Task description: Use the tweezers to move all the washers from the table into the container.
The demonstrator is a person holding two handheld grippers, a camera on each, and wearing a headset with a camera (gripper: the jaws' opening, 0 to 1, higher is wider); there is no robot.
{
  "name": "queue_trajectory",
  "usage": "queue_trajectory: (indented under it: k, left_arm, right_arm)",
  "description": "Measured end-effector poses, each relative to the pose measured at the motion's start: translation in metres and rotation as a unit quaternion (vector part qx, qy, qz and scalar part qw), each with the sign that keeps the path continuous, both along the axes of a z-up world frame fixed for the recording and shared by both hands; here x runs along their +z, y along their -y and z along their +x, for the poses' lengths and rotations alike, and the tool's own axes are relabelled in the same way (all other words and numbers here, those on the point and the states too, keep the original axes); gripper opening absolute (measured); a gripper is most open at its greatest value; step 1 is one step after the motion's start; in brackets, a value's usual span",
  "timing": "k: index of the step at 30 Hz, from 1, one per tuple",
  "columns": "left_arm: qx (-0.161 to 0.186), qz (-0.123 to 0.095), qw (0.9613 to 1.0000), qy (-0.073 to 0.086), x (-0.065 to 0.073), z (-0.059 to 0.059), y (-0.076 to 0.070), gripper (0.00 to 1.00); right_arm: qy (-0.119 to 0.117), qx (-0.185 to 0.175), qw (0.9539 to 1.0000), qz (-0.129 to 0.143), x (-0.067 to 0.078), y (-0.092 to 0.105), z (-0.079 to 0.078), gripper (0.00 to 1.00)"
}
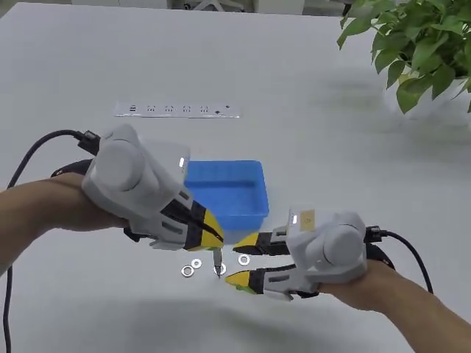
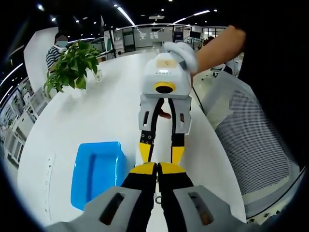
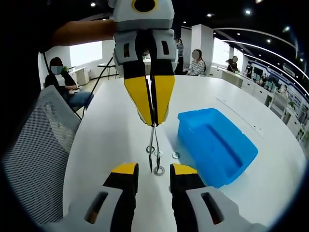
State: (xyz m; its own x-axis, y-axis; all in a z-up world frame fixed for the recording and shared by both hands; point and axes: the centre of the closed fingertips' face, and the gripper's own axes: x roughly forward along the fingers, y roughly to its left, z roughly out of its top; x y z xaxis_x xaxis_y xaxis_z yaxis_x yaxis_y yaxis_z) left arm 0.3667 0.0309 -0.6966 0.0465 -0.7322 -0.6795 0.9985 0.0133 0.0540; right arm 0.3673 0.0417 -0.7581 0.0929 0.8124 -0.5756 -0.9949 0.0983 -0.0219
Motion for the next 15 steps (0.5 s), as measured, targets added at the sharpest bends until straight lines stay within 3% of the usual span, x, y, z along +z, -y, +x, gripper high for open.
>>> queue_trajectory:
  k: [15]
  left_arm:
    - [0.0,0.0,1.0,-0.002,-0.001,0.0,0.0,0.05]
  right_arm:
    - [-0.002,0.015,0.9999,-0.004,-0.008,-0.013,0.0,0.17]
